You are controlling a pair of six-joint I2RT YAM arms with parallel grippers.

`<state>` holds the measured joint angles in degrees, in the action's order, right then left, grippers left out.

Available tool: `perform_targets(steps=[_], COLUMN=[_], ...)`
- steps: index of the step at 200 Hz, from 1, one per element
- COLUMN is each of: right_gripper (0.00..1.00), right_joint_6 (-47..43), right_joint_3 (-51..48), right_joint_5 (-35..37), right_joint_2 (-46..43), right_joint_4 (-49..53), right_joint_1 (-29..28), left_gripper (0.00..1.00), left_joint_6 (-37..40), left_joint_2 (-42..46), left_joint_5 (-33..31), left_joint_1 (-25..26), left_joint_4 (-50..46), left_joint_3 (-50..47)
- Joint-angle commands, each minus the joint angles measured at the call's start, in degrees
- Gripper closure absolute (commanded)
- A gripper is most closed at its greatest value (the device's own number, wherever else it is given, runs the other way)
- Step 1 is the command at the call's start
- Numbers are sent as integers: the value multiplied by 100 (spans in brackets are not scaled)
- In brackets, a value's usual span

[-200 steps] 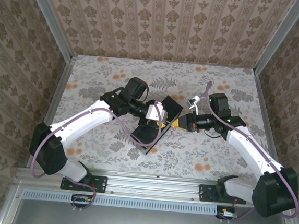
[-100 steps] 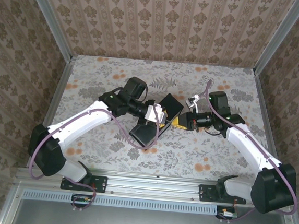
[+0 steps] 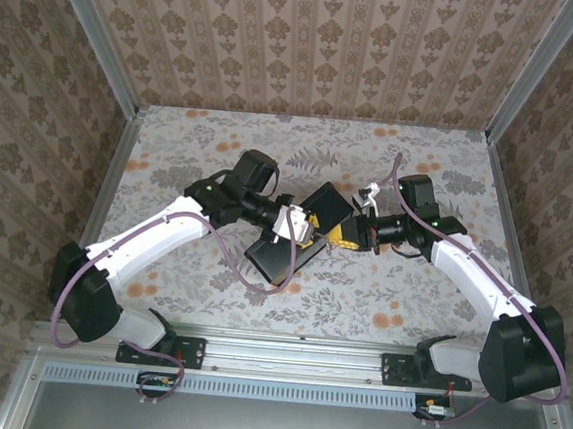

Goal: Unlock the padlock with the key

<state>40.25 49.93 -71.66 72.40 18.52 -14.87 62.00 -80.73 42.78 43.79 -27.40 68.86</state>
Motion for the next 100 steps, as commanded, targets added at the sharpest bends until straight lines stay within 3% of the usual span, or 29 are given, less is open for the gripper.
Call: perform_targets(steps=[1,100], right_gripper=[100,100], right_joint_6=[-236,-869], right_joint_3=[230,67], right_joint_5=[-217,-288], right_joint_2=[11,-296], right_joint_4=[155,824], right_joint_1=[3,218], left_gripper=[84,85], left_joint_6=[187,23], left_joint_2=[110,147], left_joint_5=[581,555], left_joint_1=[-31,-96], left_joint_4=[505,606], left_joint_3=[-4,-132])
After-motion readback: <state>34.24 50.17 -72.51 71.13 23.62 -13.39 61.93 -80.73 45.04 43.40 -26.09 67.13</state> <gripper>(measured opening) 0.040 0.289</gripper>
